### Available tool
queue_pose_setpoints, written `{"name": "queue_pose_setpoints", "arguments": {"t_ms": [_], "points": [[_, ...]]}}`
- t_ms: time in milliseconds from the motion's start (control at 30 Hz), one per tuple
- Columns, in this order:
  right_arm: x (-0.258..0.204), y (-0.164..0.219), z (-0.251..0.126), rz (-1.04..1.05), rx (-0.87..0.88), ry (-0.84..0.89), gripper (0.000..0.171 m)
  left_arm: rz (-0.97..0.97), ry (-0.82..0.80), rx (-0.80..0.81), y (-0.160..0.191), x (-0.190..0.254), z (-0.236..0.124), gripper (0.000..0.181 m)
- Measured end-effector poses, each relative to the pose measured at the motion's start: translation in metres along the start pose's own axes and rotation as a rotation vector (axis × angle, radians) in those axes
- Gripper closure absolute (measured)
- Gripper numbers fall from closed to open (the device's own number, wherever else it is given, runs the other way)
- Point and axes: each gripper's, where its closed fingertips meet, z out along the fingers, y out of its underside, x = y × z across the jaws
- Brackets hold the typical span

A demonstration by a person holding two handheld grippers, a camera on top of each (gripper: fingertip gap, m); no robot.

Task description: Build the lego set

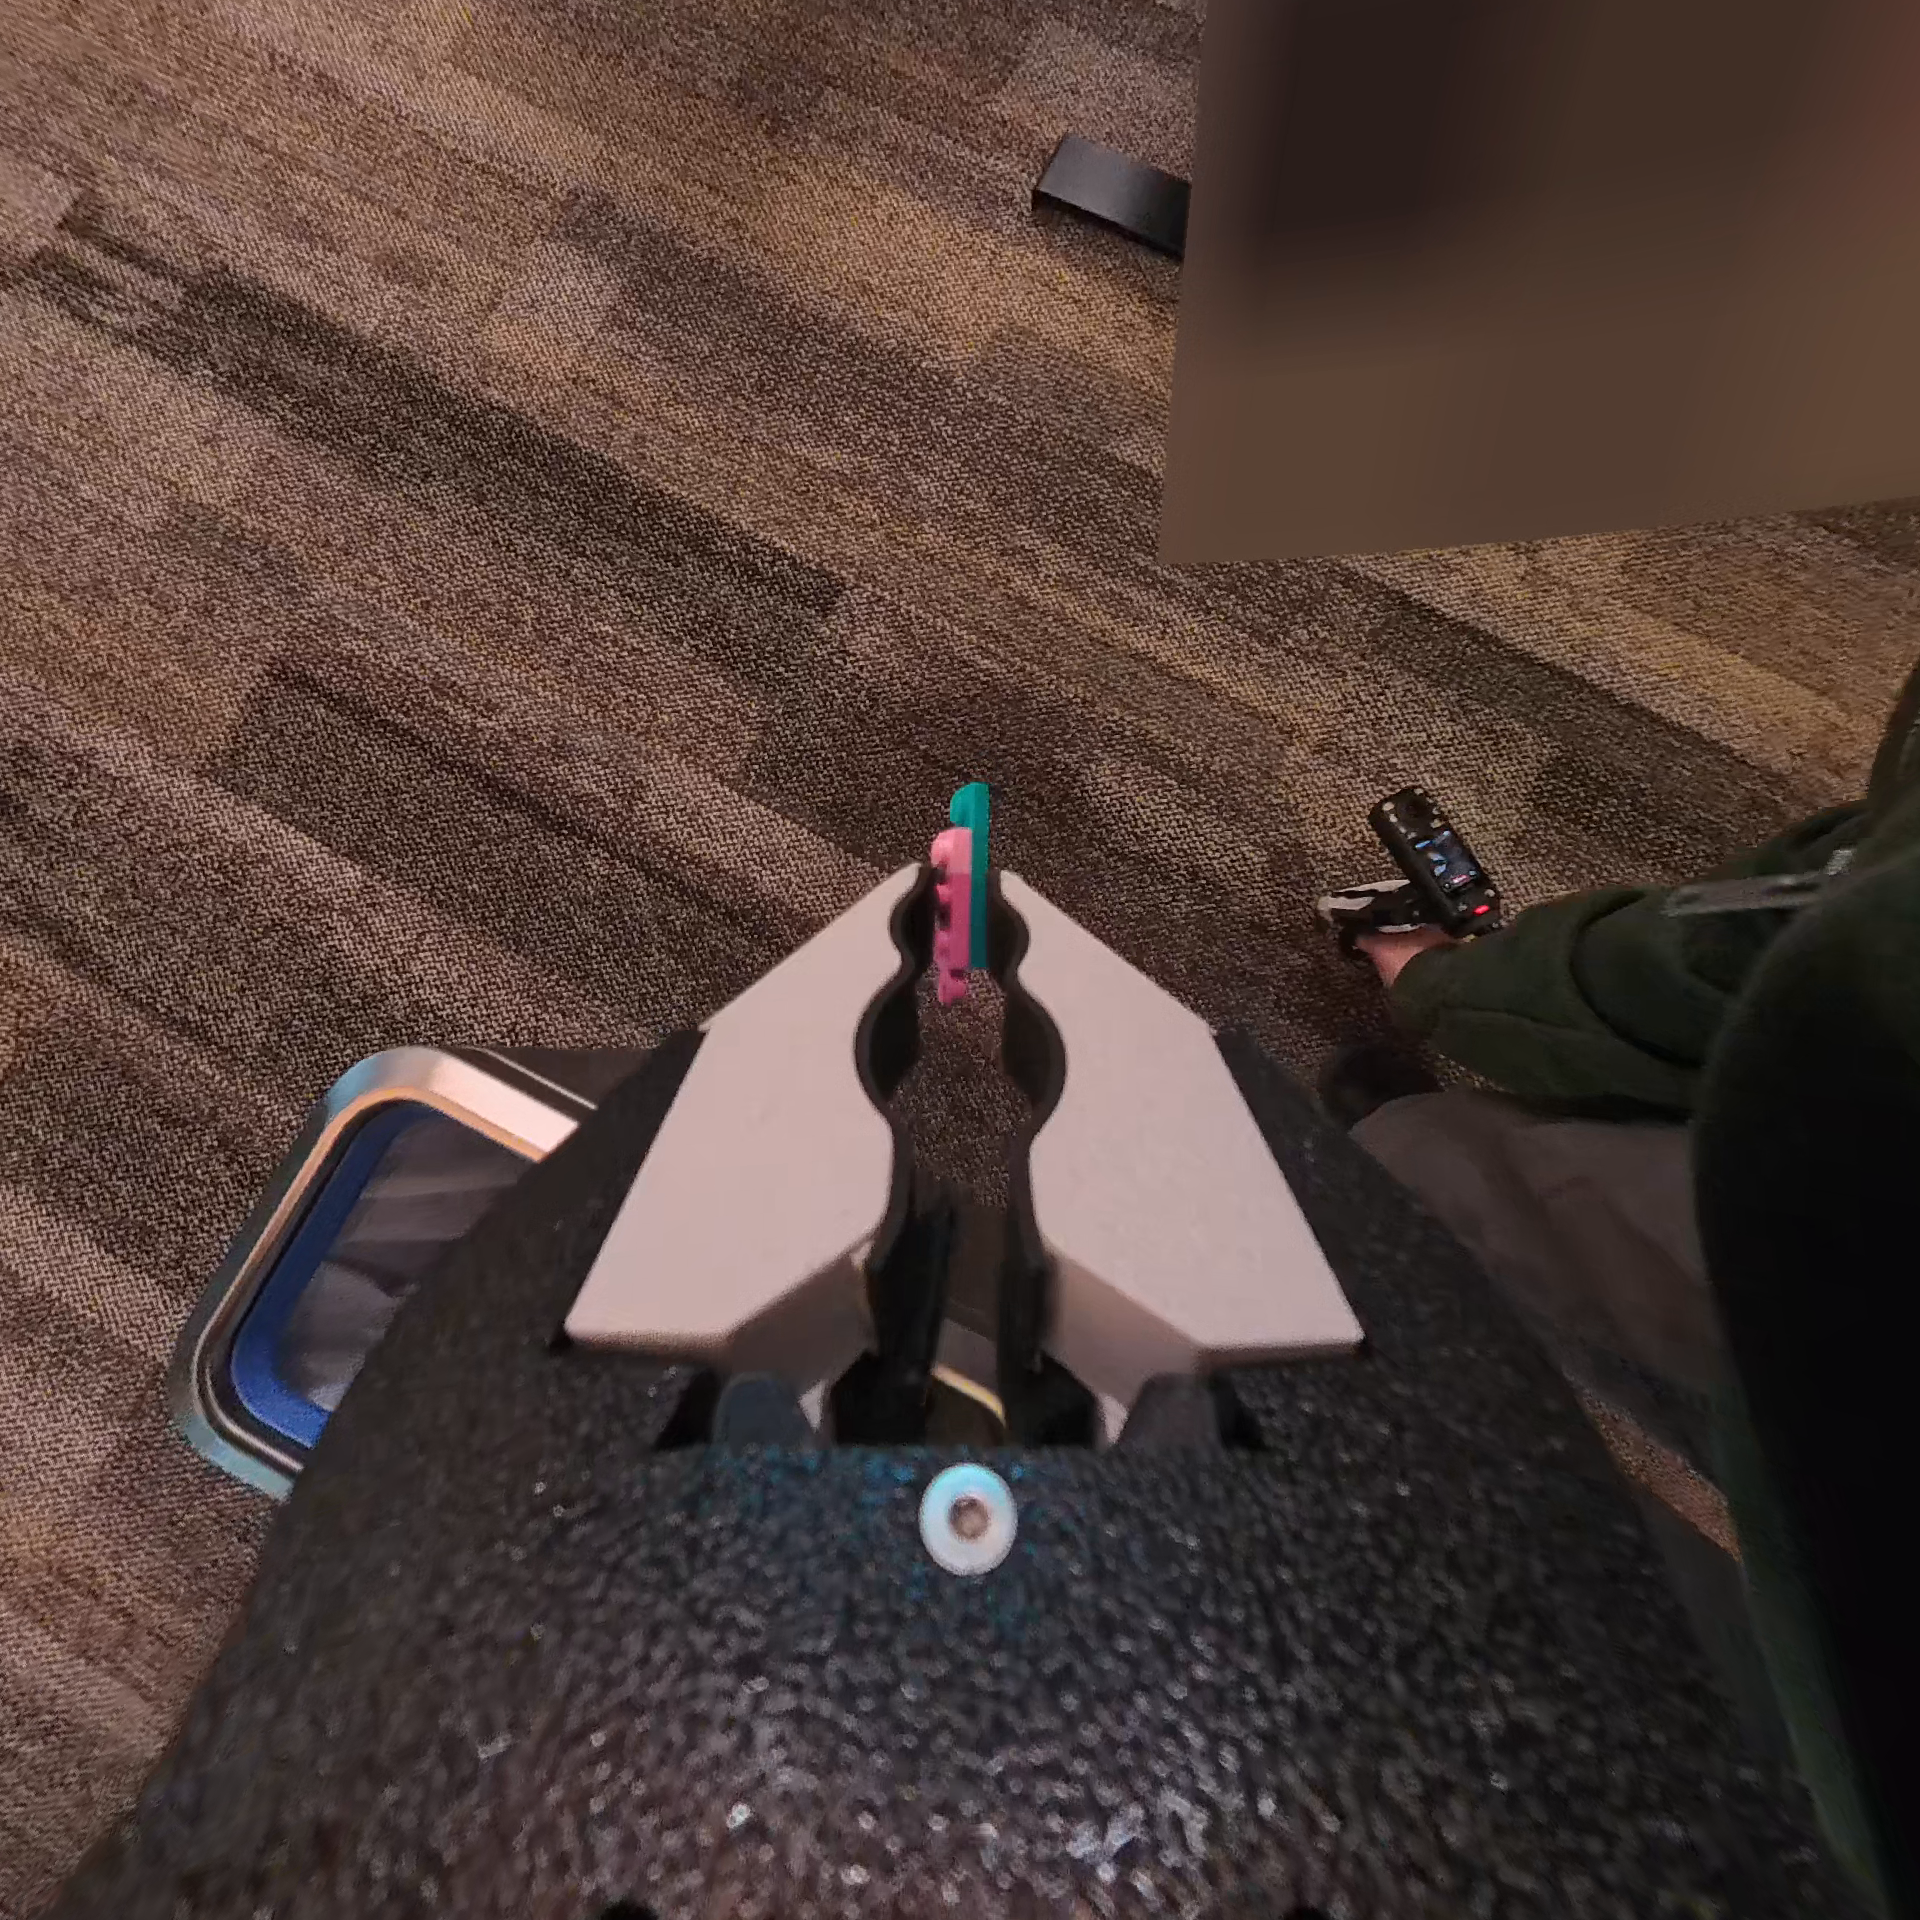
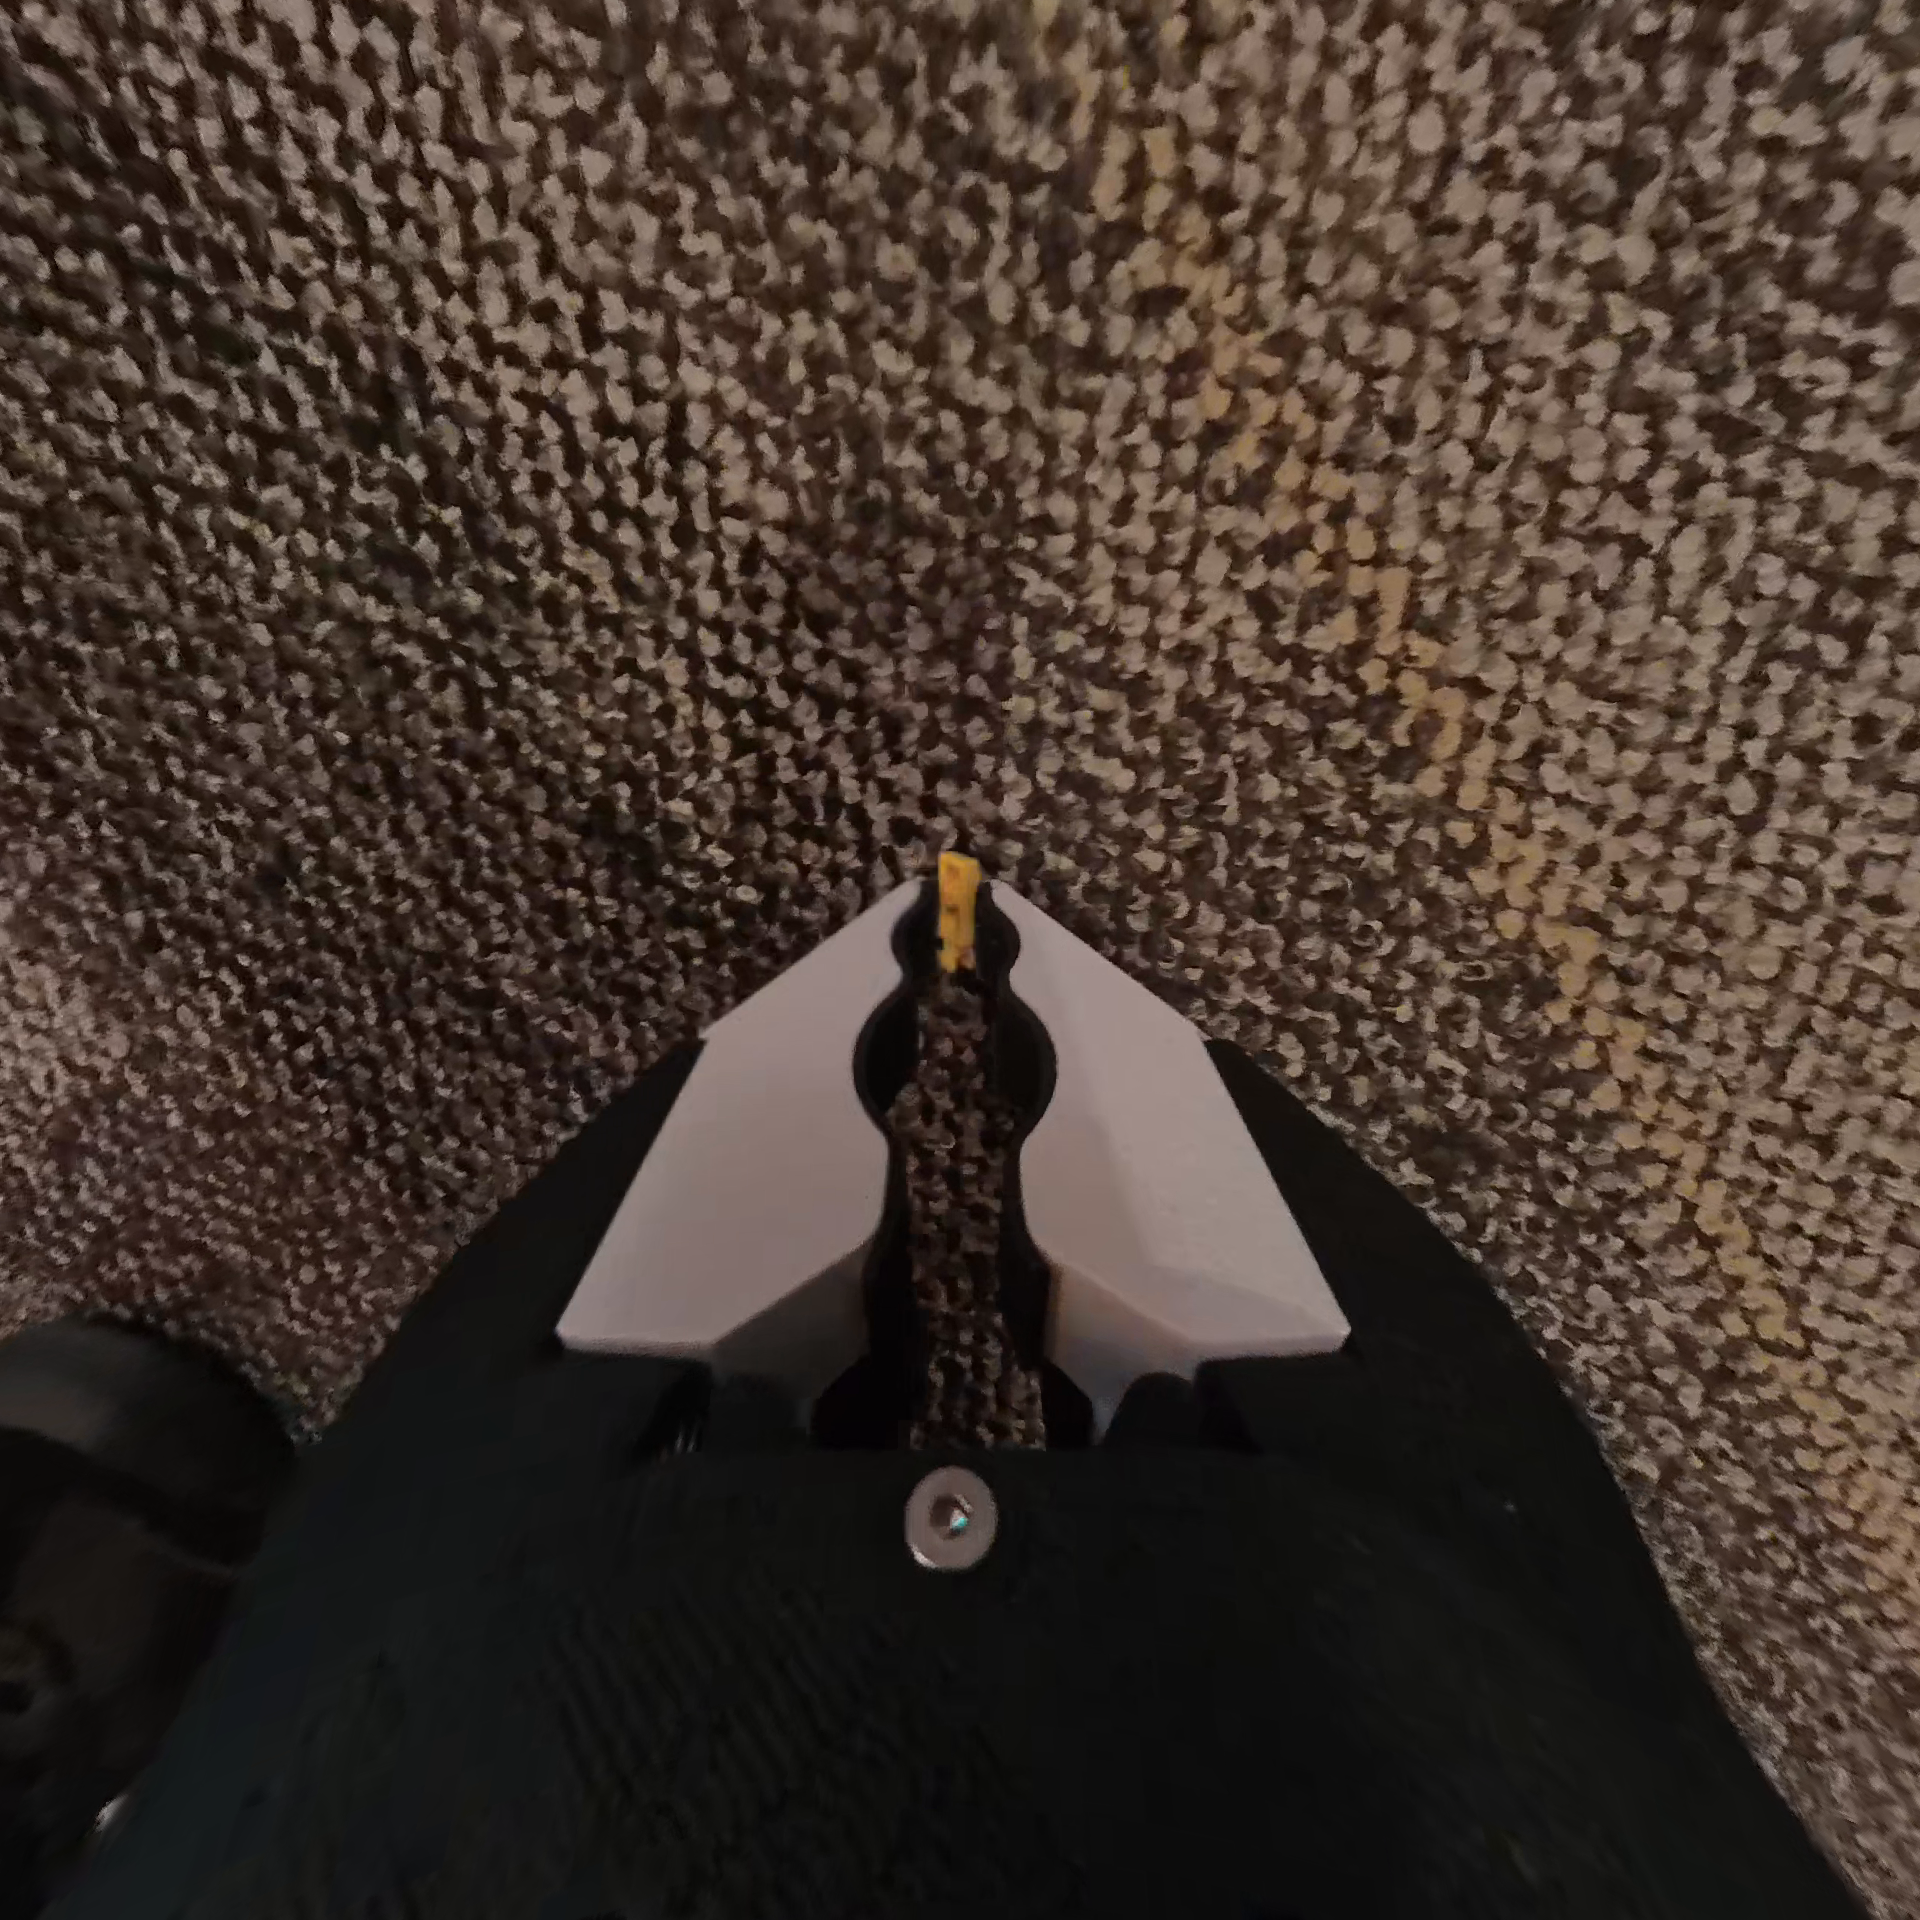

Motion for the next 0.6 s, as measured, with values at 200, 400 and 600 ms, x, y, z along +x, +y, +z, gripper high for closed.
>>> {"name": "queue_pose_setpoints", "arguments": {"t_ms": [200,400,600], "points": [[-0.016,-0.012,-0.050,-0.113,-0.039,-0.078,0.166,-0.075,-0.001,0.094,-0.016,-0.002,-0.036,0.174],[-0.035,-0.074,-0.277,-0.290,0.117,-0.234,0.166,-0.159,-0.059,0.395,-0.106,-0.013,-0.133,0.174],[-0.069,-0.214,-0.541,-0.532,0.397,-0.316,0.166,-0.367,-0.125,0.683,-0.190,-0.040,-0.261,0.174]]}}
